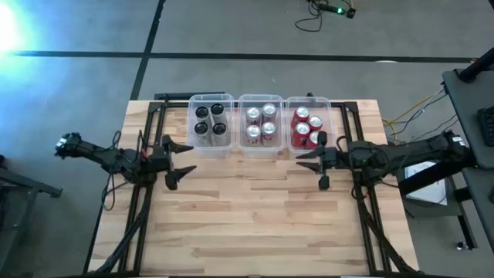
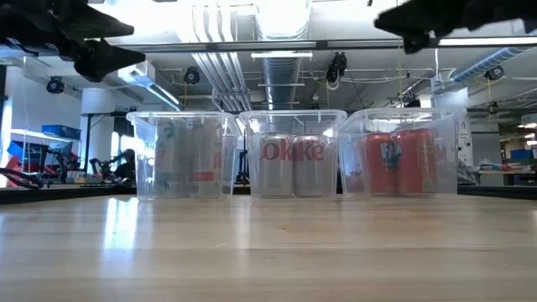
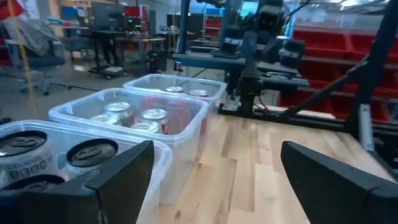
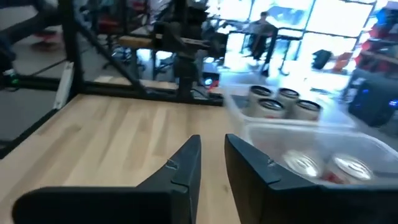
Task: Sort soda cans
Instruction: Return to Home Position
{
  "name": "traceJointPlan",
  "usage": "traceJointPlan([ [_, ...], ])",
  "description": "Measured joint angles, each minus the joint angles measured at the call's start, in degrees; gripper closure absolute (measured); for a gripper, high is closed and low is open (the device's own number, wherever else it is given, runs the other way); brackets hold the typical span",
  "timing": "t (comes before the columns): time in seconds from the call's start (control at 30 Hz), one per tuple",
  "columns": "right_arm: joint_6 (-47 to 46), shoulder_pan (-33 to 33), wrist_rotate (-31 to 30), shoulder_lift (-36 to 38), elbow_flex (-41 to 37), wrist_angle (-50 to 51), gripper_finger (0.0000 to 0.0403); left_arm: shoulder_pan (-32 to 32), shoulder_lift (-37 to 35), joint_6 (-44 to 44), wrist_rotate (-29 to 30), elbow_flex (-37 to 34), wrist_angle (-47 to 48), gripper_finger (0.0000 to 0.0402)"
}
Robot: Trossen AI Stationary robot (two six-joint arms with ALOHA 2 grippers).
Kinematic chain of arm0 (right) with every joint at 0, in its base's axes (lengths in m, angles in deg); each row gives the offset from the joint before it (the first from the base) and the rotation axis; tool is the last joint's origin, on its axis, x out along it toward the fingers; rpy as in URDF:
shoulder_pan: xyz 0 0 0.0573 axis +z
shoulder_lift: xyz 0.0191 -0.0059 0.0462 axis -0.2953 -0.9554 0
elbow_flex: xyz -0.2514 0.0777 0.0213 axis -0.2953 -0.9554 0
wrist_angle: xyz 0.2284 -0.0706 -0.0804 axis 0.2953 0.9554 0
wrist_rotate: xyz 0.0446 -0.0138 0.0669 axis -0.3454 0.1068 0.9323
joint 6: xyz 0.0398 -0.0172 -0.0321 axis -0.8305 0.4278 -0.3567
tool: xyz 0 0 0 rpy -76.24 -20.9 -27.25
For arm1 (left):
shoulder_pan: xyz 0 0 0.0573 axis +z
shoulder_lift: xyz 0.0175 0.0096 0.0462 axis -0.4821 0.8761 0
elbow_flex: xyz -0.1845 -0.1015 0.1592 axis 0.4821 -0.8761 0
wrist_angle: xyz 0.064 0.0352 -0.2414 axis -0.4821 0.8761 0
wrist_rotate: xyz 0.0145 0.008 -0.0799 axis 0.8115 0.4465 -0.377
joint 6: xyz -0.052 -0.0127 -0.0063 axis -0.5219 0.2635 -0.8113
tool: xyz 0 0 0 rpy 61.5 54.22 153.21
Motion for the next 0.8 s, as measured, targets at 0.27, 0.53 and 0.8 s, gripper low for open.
traceJointPlan([
  [0.27,-4.4,-0.2,-3.1,14.5,-13.2,-6.0,0.0358,7.5,-4.4,-2.0,-5.8,-1.1,4.4,0.0066],
  [0.53,-8.0,-1.5,-2.8,27.5,-23.4,-5.9,0.0379,14.0,-4.4,-2.5,-16.0,-5.8,0.3,0.0066],
  [0.8,-8.4,-1.4,-1.0,39.5,-24.2,6.4,0.0392,14.7,-8.0,-0.7,-16.2,-10.1,0.4,0.0066],
])
